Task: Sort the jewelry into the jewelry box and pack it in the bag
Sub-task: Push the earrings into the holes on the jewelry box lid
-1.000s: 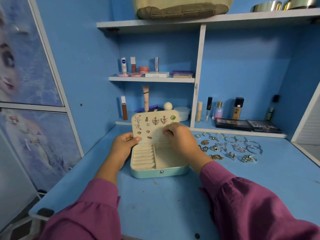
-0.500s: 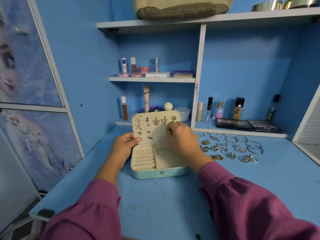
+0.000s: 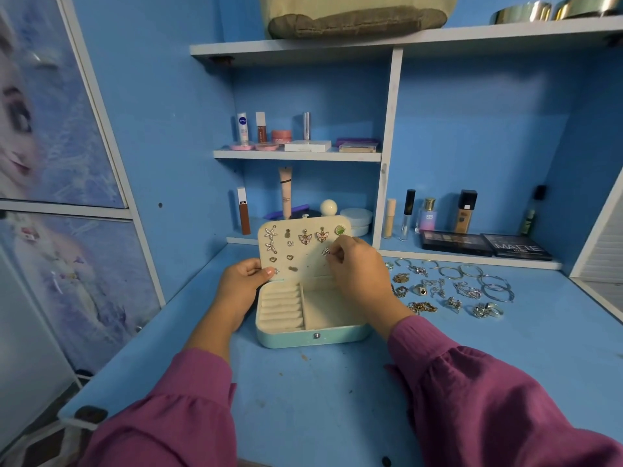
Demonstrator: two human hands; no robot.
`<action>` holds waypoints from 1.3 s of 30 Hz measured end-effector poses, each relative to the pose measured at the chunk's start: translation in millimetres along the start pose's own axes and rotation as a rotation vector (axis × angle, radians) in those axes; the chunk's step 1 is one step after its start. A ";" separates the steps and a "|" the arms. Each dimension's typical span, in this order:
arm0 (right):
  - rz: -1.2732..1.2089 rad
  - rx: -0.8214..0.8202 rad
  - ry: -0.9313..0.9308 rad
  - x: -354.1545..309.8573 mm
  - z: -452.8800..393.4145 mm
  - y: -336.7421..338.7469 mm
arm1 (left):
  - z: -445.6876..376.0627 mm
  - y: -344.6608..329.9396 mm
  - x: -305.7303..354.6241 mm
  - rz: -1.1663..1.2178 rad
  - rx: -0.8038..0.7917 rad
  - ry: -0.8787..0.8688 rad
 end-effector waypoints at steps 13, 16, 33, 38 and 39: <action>-0.465 -0.137 -0.376 21.5 0.0 -7.9 | 0.1 -0.3 0.5 0.002 -0.004 -0.002; -0.712 -0.216 -0.578 28.8 4.5 -14.2 | 0.0 -0.1 0.9 0.000 -0.005 -0.003; -1.103 -0.542 -0.769 34.2 10.6 -14.1 | 3.2 3.3 0.0 0.104 -0.019 0.067; -1.146 -0.727 -0.757 39.4 12.9 -18.7 | 3.9 3.4 3.4 0.101 -0.008 0.079; -1.148 -0.775 -0.749 39.2 13.8 -19.3 | 4.0 3.7 4.4 0.097 -0.006 0.077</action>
Point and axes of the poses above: each hand's wrist, its own z-axis away from the middle knuckle, its own y-axis out of the back of the hand, x = y × z, the point moved 9 cm from there along -z, towards the middle knuckle, and after that the axes turned 13 degrees about -y, right-handed, at the moved point
